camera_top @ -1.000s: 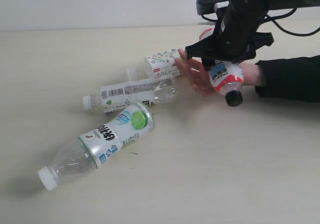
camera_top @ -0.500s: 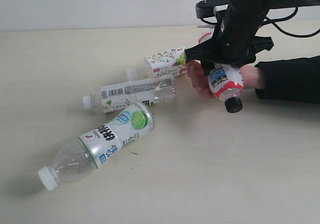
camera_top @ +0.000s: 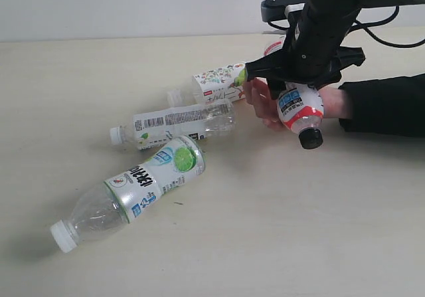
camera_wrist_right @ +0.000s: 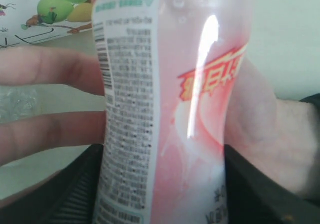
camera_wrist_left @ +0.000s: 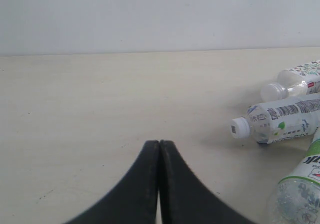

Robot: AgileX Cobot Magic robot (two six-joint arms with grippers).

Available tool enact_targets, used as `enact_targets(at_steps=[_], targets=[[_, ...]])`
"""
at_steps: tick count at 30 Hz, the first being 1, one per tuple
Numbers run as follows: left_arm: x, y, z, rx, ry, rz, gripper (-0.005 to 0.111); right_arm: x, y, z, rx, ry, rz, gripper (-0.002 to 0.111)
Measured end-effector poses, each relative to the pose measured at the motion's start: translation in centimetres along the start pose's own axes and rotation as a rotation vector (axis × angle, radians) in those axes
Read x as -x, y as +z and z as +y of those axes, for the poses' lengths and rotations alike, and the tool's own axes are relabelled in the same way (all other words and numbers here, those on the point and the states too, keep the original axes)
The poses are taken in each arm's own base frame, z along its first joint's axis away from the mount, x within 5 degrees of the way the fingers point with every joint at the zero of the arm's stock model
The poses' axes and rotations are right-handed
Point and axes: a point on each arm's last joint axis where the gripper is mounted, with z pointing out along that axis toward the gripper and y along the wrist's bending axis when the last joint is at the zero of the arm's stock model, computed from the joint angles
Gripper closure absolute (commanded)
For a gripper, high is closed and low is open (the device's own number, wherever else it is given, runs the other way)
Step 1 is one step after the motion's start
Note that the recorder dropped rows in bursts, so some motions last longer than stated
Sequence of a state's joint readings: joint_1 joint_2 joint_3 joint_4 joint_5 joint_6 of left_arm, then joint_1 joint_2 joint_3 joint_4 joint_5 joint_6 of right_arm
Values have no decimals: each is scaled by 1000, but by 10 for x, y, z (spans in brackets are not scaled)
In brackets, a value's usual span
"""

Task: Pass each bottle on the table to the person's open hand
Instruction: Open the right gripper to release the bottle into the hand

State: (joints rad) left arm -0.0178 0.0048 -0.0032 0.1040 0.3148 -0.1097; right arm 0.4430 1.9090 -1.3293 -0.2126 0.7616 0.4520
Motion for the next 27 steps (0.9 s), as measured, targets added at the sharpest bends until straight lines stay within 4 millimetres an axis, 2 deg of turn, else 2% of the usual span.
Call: enact_targets(at_steps=[3, 9, 11, 18, 21, 27], targets=[[0, 0, 0, 0, 0, 0, 104, 0, 0, 0, 0, 0, 0, 55], [0, 0, 0, 0, 0, 0, 104, 0, 0, 0, 0, -18, 0, 11], [0, 0, 0, 0, 0, 0, 104, 0, 0, 0, 0, -22, 0, 4], [0, 0, 0, 0, 0, 0, 104, 2, -1, -1, -8, -38, -19, 3], [0, 0, 0, 0, 0, 0, 104, 3, -8, -3, -16, -46, -34, 4], [0, 0, 0, 0, 0, 0, 104, 3, -74, -16, -28, -35, -127, 4]])
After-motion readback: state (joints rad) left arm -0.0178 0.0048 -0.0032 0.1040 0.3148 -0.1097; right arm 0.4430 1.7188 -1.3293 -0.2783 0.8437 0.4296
